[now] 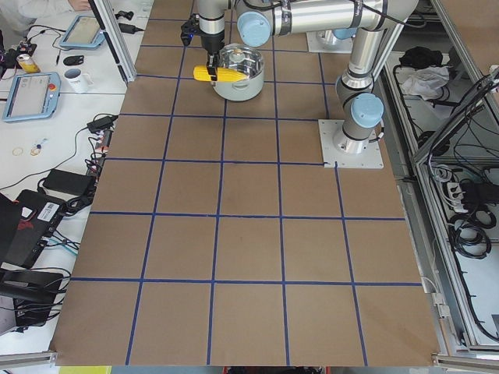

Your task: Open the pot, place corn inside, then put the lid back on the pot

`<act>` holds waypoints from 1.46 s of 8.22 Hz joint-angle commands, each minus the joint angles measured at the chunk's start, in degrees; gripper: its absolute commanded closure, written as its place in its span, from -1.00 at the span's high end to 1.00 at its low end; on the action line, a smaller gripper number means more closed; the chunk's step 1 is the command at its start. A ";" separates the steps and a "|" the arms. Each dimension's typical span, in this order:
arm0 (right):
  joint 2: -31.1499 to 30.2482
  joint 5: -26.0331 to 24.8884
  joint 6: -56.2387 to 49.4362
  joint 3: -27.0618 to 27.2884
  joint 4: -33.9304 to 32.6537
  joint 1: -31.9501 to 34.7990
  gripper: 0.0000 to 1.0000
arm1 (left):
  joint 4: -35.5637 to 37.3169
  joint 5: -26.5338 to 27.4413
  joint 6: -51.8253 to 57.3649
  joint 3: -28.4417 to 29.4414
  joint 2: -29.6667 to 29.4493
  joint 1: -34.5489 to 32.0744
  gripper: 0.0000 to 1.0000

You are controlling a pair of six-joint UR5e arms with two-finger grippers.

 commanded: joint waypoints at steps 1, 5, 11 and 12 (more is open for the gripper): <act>0.04 -0.02 0.18 0.00 0.17 0.00 1.00 | 0.02 -0.01 0.08 -0.01 0.15 0.00 -1.00; 0.04 -0.02 0.27 0.09 -0.01 0.00 1.00 | 0.11 -0.01 0.96 -0.01 0.06 -0.08 -1.00; -0.04 3.73 0.18 0.36 0.87 0.26 1.00 | 0.02 -0.01 1.05 -0.09 0.15 -0.08 -1.00; 0.13 9.59 0.27 0.36 0.78 0.35 1.00 | 0.02 -0.10 1.05 -0.09 0.15 -0.08 -1.00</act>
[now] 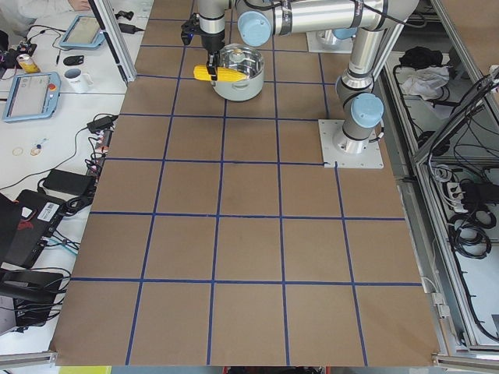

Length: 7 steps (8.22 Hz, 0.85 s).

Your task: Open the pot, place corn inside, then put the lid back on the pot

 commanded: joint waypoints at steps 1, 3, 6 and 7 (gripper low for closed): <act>-0.11 8.74 -0.04 0.02 0.31 0.15 1.00 | 0.00 -0.08 0.37 0.00 -0.08 0.00 -1.00; 0.59 14.94 -0.05 0.29 0.93 0.24 1.00 | 0.00 -0.08 1.78 -0.09 -0.08 0.00 -1.00; 3.65 20.00 6.19 0.29 -2.91 3.55 1.00 | 0.00 -0.08 1.87 -0.09 -0.08 0.00 -1.00; 5.14 19.48 8.11 0.29 -5.81 5.75 1.00 | 0.09 -0.08 1.96 -0.09 -0.08 0.00 -1.00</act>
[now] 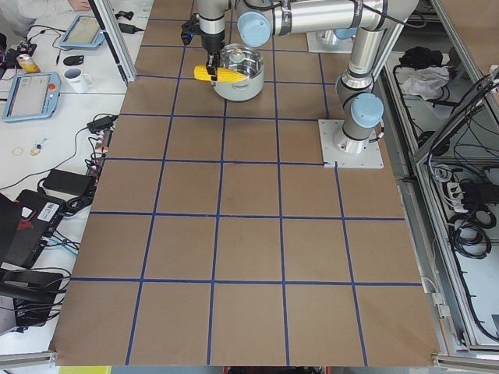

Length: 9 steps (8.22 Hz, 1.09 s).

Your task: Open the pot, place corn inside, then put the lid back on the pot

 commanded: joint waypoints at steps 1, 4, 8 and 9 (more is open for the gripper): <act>3.99 0.29 5.62 0.10 -6.66 4.75 1.00 | 0.00 0.00 0.32 0.00 0.00 0.00 -1.00; 9.35 -5.39 11.68 0.01 -13.17 10.46 1.00 | 0.00 0.09 0.15 0.00 0.00 0.00 -1.00; 12.09 -11.22 16.26 -0.34 -13.01 16.97 1.00 | 0.00 0.00 0.24 0.00 0.00 0.00 -1.00; 12.09 -11.31 17.14 -0.34 -13.10 17.85 1.00 | 0.00 0.00 0.24 0.00 0.00 0.00 -1.00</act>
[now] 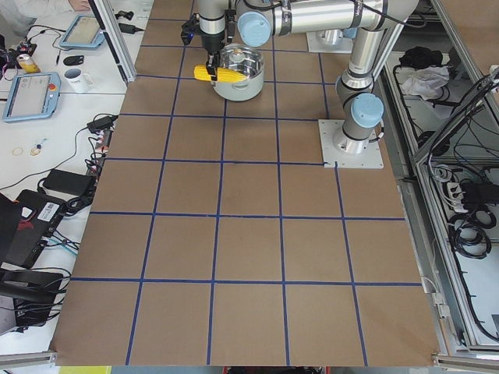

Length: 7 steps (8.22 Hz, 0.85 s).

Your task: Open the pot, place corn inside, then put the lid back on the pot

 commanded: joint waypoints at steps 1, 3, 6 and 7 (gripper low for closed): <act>0.33 -0.27 2.26 -0.06 0.03 2.42 1.00 | -0.09 0.00 0.00 -0.09 0.00 0.00 -1.00; 3.82 0.26 2.70 -0.32 -0.05 4.09 1.00 | -0.09 0.00 0.09 -0.09 0.00 0.00 -1.00; 5.08 0.44 2.79 -0.59 -0.05 4.62 1.00 | -0.09 0.00 0.09 -0.09 -0.17 0.00 -1.00; 4.99 0.35 2.70 -0.67 -0.05 4.62 1.00 | -0.09 0.00 0.01 -0.09 -0.18 0.00 -1.00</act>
